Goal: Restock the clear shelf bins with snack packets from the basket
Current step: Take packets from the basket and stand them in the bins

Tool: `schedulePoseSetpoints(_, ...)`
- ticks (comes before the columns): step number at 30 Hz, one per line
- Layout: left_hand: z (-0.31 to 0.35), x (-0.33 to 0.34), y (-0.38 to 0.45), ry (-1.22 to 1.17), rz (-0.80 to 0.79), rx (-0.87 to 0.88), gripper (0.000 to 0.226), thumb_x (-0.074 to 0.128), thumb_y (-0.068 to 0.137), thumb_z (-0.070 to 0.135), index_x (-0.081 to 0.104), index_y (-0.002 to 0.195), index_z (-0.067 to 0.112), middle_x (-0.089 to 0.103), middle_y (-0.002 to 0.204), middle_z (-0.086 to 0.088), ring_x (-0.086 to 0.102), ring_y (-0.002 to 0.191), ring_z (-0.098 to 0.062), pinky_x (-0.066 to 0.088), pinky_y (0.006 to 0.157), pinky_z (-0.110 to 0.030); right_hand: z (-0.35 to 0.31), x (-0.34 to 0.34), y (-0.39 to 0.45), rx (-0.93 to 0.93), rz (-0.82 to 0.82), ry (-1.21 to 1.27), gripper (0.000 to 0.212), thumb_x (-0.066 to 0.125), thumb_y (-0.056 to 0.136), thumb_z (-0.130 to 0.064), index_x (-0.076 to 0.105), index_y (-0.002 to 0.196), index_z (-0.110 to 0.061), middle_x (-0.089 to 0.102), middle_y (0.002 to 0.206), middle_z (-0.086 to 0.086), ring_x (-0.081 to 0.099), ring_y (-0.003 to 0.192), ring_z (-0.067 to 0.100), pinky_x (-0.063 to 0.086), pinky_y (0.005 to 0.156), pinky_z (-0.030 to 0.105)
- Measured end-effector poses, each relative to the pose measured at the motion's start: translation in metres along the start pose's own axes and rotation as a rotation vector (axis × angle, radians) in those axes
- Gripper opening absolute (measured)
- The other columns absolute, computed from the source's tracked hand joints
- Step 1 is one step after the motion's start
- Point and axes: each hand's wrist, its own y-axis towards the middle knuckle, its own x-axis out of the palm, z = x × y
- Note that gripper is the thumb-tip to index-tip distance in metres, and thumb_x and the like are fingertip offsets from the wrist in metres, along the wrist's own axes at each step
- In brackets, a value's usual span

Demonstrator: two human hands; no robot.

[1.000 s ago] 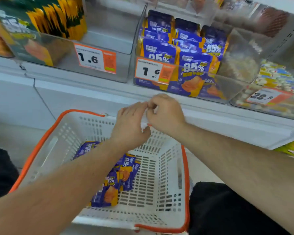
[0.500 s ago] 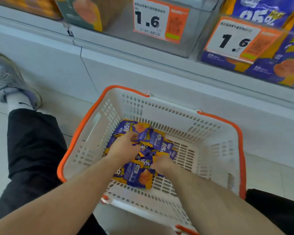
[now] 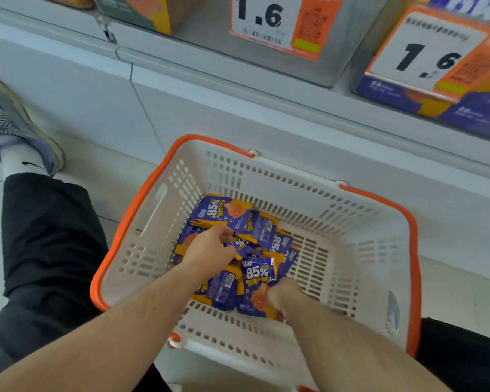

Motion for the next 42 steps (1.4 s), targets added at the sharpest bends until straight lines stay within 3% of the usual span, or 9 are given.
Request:
schedulePoseSetpoints(9, 0.059, 0.026, -0.032, -0.300, -0.135, 0.005, 0.068, 0.067, 0.092, 0.030, 0.030, 0.148, 0.020, 0.047, 0.142, 0.000, 0.054, 0.105, -0.016, 0.050, 0.080, -0.034, -0.008, -0.124, -0.062, -0.227, -0.118, 0.002, 0.023, 0.064, 0.089, -0.001, 0.066, 0.105, -0.017, 0.071, 0.110, 0.008, 0.066, 0.101, 0.024, 0.054, 0.091, 0.041)
schedulePoseSetpoints(13, 0.095, 0.037, -0.053, -0.321, -0.157, 0.173, 0.037, 0.065, 0.093, 0.018, 0.052, 0.128, 0.020, 0.067, 0.108, 0.004, 0.061, 0.073, -0.008, 0.047, 0.052, -0.019, -0.013, -0.147, -0.103, -0.370, -0.083, -0.111, 0.024, 0.066, 0.088, -0.006, 0.066, 0.110, -0.014, 0.070, 0.109, 0.006, 0.063, 0.109, 0.025, 0.052, 0.090, 0.036)
schedulePoseSetpoints(16, 0.125, 0.043, -0.065, -0.246, -0.056, 0.360, 0.032, 0.064, 0.092, 0.012, 0.060, 0.122, 0.021, 0.069, 0.091, 0.005, 0.063, 0.073, -0.009, 0.046, 0.056, -0.022, -0.017, -0.166, -0.135, -0.535, 0.349, -0.333, 0.023, 0.073, 0.075, -0.020, 0.067, 0.097, -0.019, 0.066, 0.099, -0.001, 0.062, 0.097, 0.019, 0.052, 0.078, 0.028)
schedulePoseSetpoints(20, 0.169, 0.047, -0.075, -0.110, 0.023, 0.532, 0.024, 0.065, 0.088, 0.016, 0.063, 0.112, 0.018, 0.068, 0.085, -0.002, 0.061, 0.070, -0.015, 0.044, 0.059, -0.028, -0.014, -0.193, -0.198, -0.837, 0.894, -0.529, 0.064, 0.066, 0.077, -0.018, 0.047, 0.138, -0.022, 0.049, 0.136, -0.001, 0.055, 0.116, 0.023, 0.049, 0.092, 0.033)
schedulePoseSetpoints(23, 0.207, 0.051, -0.085, -0.102, 0.026, 0.684, 0.014, 0.067, 0.085, 0.014, 0.064, 0.096, 0.022, 0.066, 0.072, 0.002, 0.059, 0.061, -0.008, 0.038, 0.056, -0.024, -0.008, -0.211, -0.235, -0.996, 0.982, -0.740, 0.035, 0.062, 0.087, -0.027, 0.057, 0.121, -0.021, 0.059, 0.118, 0.002, 0.058, 0.105, 0.028, 0.046, 0.080, 0.035)
schedulePoseSetpoints(29, 0.295, 0.047, -0.108, -0.226, 0.113, 0.965, 0.015, 0.070, 0.081, 0.021, 0.064, 0.094, 0.027, 0.069, 0.079, 0.006, 0.064, 0.072, -0.011, 0.048, 0.064, -0.028, 0.002, -0.267, -0.283, -1.187, 1.410, -0.482, 0.019, 0.065, 0.088, -0.022, 0.064, 0.103, -0.011, 0.064, 0.100, 0.010, 0.059, 0.093, 0.033, 0.036, 0.071, 0.031)
schedulePoseSetpoints(33, 0.335, 0.034, -0.106, 0.080, 0.700, 1.270, 0.040, 0.064, 0.076, 0.028, 0.061, 0.115, 0.019, 0.063, 0.113, 0.001, 0.055, 0.110, -0.024, 0.039, 0.090, -0.037, -0.002, -0.307, -0.313, -1.262, 1.758, -0.330, 0.022, 0.058, 0.086, -0.023, 0.064, 0.098, -0.005, 0.063, 0.093, 0.014, 0.059, 0.086, 0.035, 0.044, 0.070, 0.040)
schedulePoseSetpoints(38, 0.357, 0.026, -0.077, 0.598, 0.817, 1.098, 0.082, 0.056, 0.089, 0.047, 0.017, 0.154, 0.015, 0.014, 0.162, -0.006, 0.005, 0.150, -0.029, 0.000, 0.118, -0.054, -0.015, -0.345, -0.323, -1.194, 2.012, -0.336, 0.026, 0.055, 0.088, -0.027, 0.065, 0.102, -0.008, 0.063, 0.097, 0.013, 0.058, 0.088, 0.035, 0.035, 0.070, 0.038)
schedulePoseSetpoints(42, 0.354, 0.022, -0.055, 0.673, 0.866, 1.132, 0.078, 0.050, 0.093, 0.055, 0.022, 0.154, 0.015, 0.026, 0.159, -0.006, 0.015, 0.148, -0.028, 0.001, 0.118, -0.053, -0.031, -0.370, -0.313, -0.932, 1.902, -0.520, 0.028, 0.051, 0.092, -0.030, 0.059, 0.112, -0.012, 0.059, 0.110, 0.012, 0.056, 0.101, 0.036, 0.035, 0.080, 0.040)
